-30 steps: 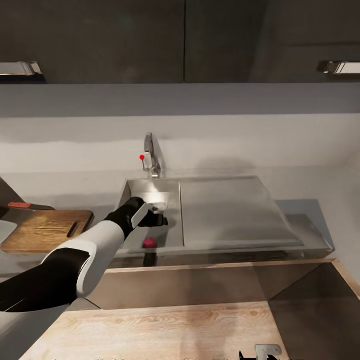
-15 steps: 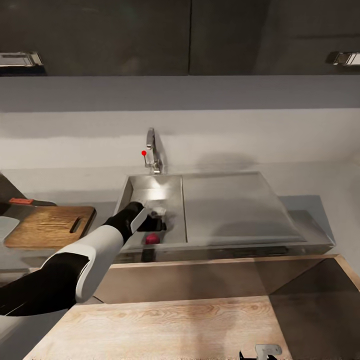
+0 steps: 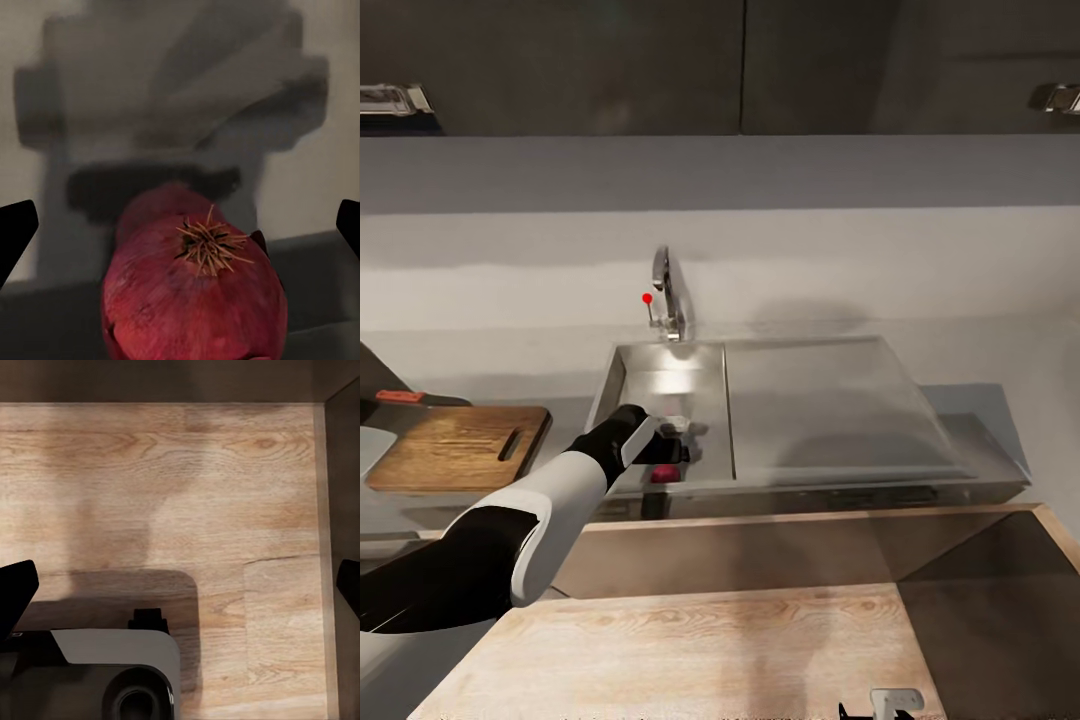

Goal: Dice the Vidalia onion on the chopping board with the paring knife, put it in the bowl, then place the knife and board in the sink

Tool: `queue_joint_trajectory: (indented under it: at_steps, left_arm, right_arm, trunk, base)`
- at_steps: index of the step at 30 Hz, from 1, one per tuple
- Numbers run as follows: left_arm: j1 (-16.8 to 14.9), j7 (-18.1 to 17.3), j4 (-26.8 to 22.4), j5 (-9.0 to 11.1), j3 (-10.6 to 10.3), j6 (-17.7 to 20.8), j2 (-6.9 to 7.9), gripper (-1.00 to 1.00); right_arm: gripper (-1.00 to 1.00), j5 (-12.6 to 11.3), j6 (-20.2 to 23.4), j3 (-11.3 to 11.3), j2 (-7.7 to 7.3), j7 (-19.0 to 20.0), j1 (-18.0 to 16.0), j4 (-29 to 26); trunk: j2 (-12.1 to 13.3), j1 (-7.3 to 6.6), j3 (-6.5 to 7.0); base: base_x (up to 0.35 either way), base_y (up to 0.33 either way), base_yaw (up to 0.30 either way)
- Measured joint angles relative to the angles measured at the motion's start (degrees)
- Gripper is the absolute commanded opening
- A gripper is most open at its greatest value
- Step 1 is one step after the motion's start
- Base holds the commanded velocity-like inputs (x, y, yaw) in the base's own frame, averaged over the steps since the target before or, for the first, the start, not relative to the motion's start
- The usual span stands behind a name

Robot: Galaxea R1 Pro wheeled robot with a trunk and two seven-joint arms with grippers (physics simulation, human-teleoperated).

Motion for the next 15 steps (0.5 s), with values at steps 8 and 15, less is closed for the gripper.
queue_joint_trajectory:
  at_steps: [8,15]
  left_arm:
    - [0.2,0.01,0.05,0.0,-0.07,0.0,-0.06,1.0]
    - [0.42,0.02,0.0,0.0,-0.09,0.0,-0.07,1.0]
  right_arm:
    - [1.0,0.0,0.0,0.0,-0.01,0.01,-0.01,0.0]
    - [1.0,0.0,0.0,0.0,-0.01,0.0,0.0,0.0]
  trunk:
    - [0.0,0.0,-0.74]
    - [-0.01,0.0,-1.18]
  base:
    - [0.0,0.0,0.0]
    - [0.0,0.0,0.0]
